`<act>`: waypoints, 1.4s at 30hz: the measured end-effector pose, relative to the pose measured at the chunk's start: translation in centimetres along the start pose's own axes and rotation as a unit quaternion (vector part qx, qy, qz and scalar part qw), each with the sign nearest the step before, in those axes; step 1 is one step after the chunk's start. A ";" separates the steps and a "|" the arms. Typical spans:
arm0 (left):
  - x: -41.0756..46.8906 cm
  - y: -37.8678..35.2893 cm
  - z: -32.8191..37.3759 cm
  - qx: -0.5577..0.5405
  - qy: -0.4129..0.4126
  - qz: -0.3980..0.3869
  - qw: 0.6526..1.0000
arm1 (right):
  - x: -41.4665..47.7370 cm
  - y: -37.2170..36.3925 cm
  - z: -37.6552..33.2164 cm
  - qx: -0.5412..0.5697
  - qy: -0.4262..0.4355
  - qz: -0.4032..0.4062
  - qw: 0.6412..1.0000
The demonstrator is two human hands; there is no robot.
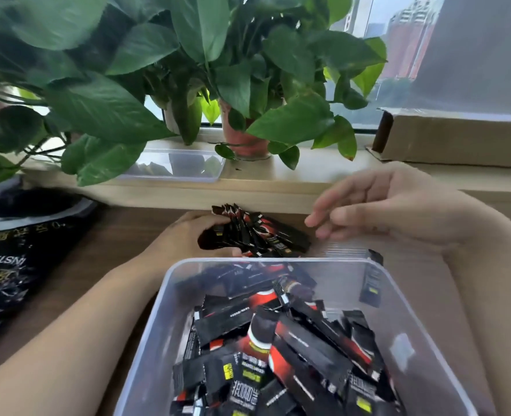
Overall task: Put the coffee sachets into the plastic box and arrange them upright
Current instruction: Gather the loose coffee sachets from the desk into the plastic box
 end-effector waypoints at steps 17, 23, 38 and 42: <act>-0.1 -1.3 1.6 -0.073 -0.082 -0.042 0.993 | 2.6 3.3 10.1 -0.516 -0.269 0.072 0.810; 0.8 -0.8 1.0 -0.047 -0.093 0.009 0.994 | 3.8 0.0 9.4 -0.434 -0.157 0.003 0.887; 0.2 0.4 2.2 0.004 -0.117 0.062 0.991 | 5.3 1.4 9.3 -0.416 -0.062 0.079 0.904; 0.0 1.3 3.4 0.009 -0.167 0.084 0.982 | 5.3 3.1 9.0 -0.412 -0.067 0.131 0.899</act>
Point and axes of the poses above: each hand's wrist, its own x-axis towards the middle knuckle, its own y-axis out of the back of the hand, z = x × y, the point moved 10 cm from there along x, towards the middle knuckle, and after that the axes turned 6 degrees about -y, right-handed, at the moved point
